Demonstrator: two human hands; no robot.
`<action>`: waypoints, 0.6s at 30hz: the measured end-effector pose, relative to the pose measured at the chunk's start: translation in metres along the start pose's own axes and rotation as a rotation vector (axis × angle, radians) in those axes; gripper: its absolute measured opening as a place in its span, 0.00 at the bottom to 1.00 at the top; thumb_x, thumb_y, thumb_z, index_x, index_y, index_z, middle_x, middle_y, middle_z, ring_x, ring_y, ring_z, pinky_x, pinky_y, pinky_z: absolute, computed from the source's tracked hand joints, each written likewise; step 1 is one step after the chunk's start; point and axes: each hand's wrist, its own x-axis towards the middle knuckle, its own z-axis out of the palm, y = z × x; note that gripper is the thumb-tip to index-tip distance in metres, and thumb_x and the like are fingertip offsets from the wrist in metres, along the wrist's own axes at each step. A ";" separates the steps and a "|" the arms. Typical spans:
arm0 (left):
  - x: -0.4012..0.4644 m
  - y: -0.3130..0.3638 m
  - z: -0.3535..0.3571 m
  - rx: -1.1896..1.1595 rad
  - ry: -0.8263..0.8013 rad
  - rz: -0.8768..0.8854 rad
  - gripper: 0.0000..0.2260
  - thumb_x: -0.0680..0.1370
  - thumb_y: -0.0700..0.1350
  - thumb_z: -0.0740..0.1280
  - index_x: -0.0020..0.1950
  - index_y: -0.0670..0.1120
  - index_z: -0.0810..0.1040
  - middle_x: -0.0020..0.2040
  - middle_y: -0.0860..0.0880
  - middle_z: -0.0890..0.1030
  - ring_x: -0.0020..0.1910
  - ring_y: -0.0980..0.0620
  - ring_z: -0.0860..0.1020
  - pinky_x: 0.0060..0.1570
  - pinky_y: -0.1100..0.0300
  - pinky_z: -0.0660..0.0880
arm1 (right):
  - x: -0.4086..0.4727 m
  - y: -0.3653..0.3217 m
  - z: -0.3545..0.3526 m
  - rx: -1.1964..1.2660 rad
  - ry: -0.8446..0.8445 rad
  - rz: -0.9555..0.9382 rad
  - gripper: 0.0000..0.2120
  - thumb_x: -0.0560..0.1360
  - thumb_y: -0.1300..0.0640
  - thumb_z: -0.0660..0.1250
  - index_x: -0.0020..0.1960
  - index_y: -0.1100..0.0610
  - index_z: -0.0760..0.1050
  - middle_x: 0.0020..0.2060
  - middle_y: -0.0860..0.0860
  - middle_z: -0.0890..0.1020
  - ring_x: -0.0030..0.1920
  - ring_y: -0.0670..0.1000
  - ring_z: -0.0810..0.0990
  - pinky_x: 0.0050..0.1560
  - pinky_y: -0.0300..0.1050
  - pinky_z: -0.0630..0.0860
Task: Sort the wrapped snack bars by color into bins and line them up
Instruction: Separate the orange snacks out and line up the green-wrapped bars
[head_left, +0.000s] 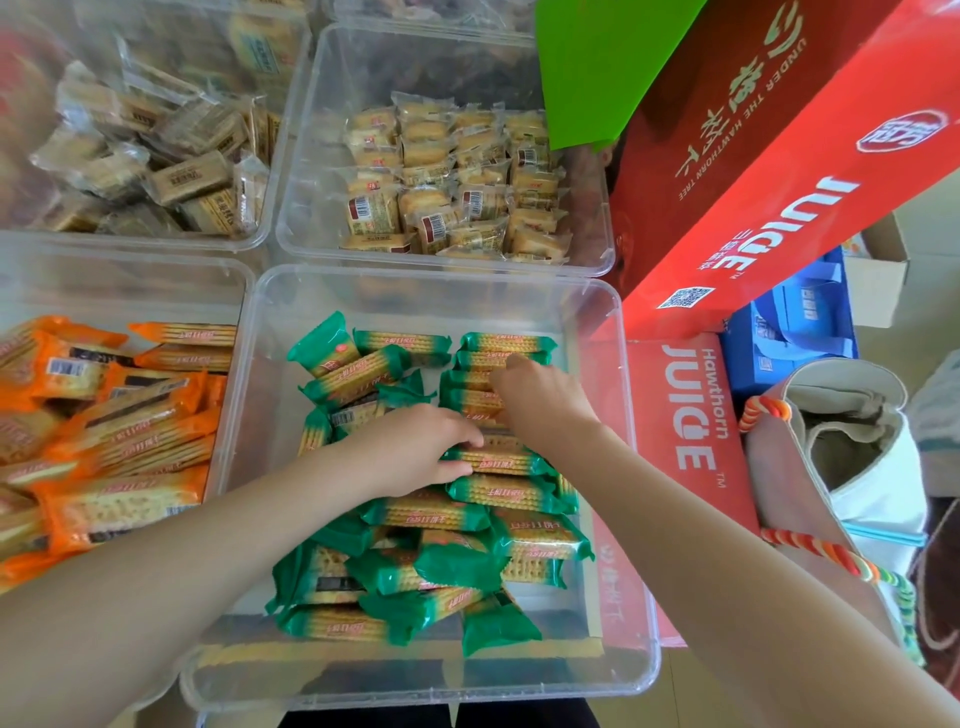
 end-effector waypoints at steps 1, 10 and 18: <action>0.000 0.000 0.000 0.046 0.025 0.017 0.18 0.80 0.51 0.59 0.69 0.51 0.69 0.66 0.53 0.74 0.54 0.52 0.77 0.49 0.61 0.74 | 0.001 0.002 -0.001 0.080 -0.005 0.022 0.11 0.76 0.61 0.65 0.58 0.59 0.73 0.53 0.55 0.73 0.52 0.59 0.78 0.44 0.49 0.74; 0.020 -0.007 -0.003 0.257 0.204 0.012 0.14 0.80 0.50 0.57 0.63 0.47 0.72 0.47 0.50 0.79 0.37 0.54 0.75 0.30 0.61 0.70 | -0.044 0.014 -0.012 0.308 0.054 0.159 0.10 0.75 0.69 0.58 0.51 0.61 0.75 0.46 0.56 0.80 0.43 0.58 0.79 0.45 0.50 0.78; 0.020 -0.014 -0.007 0.211 0.333 0.021 0.16 0.81 0.50 0.57 0.67 0.48 0.70 0.63 0.51 0.75 0.42 0.51 0.77 0.34 0.62 0.67 | -0.043 -0.009 0.018 0.271 -0.270 0.147 0.10 0.75 0.69 0.55 0.45 0.58 0.71 0.46 0.56 0.78 0.47 0.58 0.78 0.36 0.42 0.69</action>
